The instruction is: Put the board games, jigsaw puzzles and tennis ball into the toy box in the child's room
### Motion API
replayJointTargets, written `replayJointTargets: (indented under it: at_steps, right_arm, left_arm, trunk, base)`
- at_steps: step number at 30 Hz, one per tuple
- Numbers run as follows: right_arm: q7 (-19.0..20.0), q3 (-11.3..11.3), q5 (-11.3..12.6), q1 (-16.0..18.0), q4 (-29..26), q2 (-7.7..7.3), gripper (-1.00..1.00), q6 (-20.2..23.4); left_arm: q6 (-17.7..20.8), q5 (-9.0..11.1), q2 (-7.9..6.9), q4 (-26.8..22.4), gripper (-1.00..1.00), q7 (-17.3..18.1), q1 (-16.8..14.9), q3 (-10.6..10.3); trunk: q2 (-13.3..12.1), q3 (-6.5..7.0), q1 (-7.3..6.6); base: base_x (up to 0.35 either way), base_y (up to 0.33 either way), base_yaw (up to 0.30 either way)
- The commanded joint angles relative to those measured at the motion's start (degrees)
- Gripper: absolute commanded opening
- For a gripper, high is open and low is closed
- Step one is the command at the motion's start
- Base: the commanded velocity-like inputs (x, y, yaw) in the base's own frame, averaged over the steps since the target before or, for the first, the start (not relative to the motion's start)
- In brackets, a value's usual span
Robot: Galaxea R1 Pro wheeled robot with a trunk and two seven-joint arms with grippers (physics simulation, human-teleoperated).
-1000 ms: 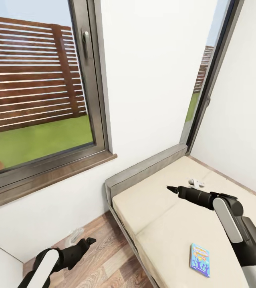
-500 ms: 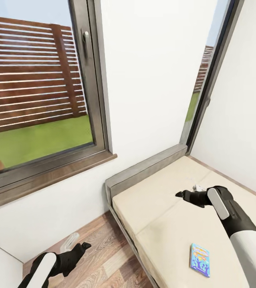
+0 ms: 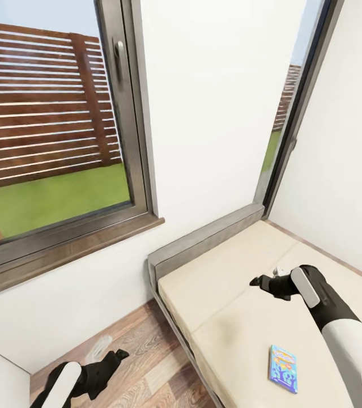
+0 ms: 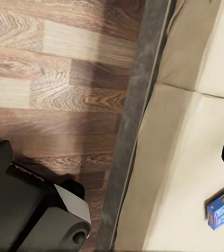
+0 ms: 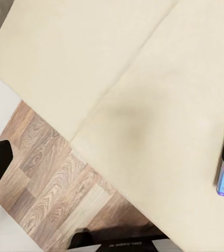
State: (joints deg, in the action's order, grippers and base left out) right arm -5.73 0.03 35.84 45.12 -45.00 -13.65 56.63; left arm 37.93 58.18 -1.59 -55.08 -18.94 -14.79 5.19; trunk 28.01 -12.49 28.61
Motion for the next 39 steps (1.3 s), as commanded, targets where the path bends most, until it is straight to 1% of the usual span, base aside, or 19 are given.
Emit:
replayJointTargets:
  at_steps: [1,2,3,7,10,13,16,18,24,25,27,28,29,33,39]
  right_arm:
    - [-0.61,-0.02,0.64,0.10,0.09,-0.04,1.00,0.24]
    - [-0.63,-0.11,0.69,0.14,0.25,-0.08,1.00,0.26]
    - [-0.70,-0.57,0.86,0.43,1.90,-0.25,1.00,0.13]
    - [-0.77,-0.72,1.03,0.69,4.53,-0.43,1.00,0.05]
    - [-0.76,-0.76,1.07,0.90,5.54,-0.62,1.00,0.03]
    - [-0.72,-0.85,1.39,1.63,8.22,-1.35,1.00,0.00]
    - [-0.71,-0.87,1.83,1.95,9.28,-1.68,1.00,-0.03]
    - [-0.67,-0.88,2.47,2.15,9.79,-1.98,1.00,-0.03]
    - [-0.57,-0.90,3.33,2.32,10.12,-2.45,1.00,-0.01]
    - [-0.11,-0.90,3.64,2.31,10.11,-2.72,1.00,0.02]
    - [0.32,-0.90,3.71,2.28,10.11,-2.80,1.00,0.01]
    - [1.65,-0.90,3.76,2.24,10.11,-2.95,1.00,0.00]
    - [1.65,-0.90,3.76,2.24,10.11,-2.95,1.00,0.00]
    - [4.95,-0.90,3.74,2.13,10.09,-3.20,1.00,-0.02]
    - [6.24,-0.90,3.76,2.08,10.09,-3.54,1.00,-0.03]
  left_arm:
    - [0.17,0.60,0.02,0.66,1.00,-0.53,-0.29,0.05]
    - [0.16,0.58,0.02,1.75,1.00,-0.50,-0.70,0.06]
    - [-0.13,0.51,0.09,7.31,1.00,-0.17,-2.84,0.08]
    - [-0.37,0.48,0.13,9.25,1.00,-0.02,-3.63,0.04]
    - [-0.43,0.47,0.14,9.73,1.00,0.03,-3.82,0.03]
    - [-0.54,0.46,0.16,10.76,1.00,0.12,-4.21,0.01]
    - [-0.58,0.45,0.17,11.18,1.00,0.19,-4.36,0.01]
    - [-0.61,0.45,0.17,11.45,1.00,0.23,-4.46,0.00]
    - [-0.64,0.45,0.18,11.73,1.00,0.28,-4.56,0.01]
    - [-0.65,0.46,0.18,11.82,1.00,0.29,-4.59,0.00]
    - [-0.65,0.46,0.18,11.85,1.00,0.29,-4.60,0.00]
    - [-0.65,0.48,0.18,11.87,1.00,0.33,-4.61,0.00]
    - [-0.65,0.48,0.18,11.87,1.00,0.33,-4.61,0.00]
    - [-0.66,0.52,0.18,11.91,1.00,0.43,-4.62,0.00]
    - [-0.66,0.53,0.18,11.92,1.00,0.47,-4.63,0.00]
  trunk:
    - [0.52,-0.29,0.25]
    - [0.92,-0.47,0.47]
    - [1.33,-0.65,0.69]
    - [2.93,-1.37,1.57]
    - [4.13,-1.91,2.23]
    - [5.34,-2.45,2.89]
    - [6.54,-2.98,3.55]
    - [7.34,-3.34,3.99]
    - [9.75,-4.42,5.30]
    - [10.15,-4.60,5.52]
    - [10.95,-4.96,5.96]
    - [11.35,-5.14,6.18]
    - [11.75,-5.32,6.40]
    - [13.36,-6.04,7.28]
    - [15.76,-7.11,8.60]
  base:
    - [0.000,0.000,-0.005]
    - [0.000,0.000,-0.004]
    - [0.000,0.000,0.000]
    - [0.000,0.000,0.000]
    - [0.000,0.000,0.000]
    - [0.000,0.000,0.000]
    - [0.000,0.000,0.000]
    - [0.000,0.000,0.000]
    - [0.000,0.000,0.000]
    - [0.000,0.000,-0.012]
    - [0.000,0.000,-0.023]
    - [0.000,0.000,-0.026]
    - [0.000,0.000,-0.026]
    - [0.000,0.000,-0.015]
    - [0.000,0.000,-0.004]
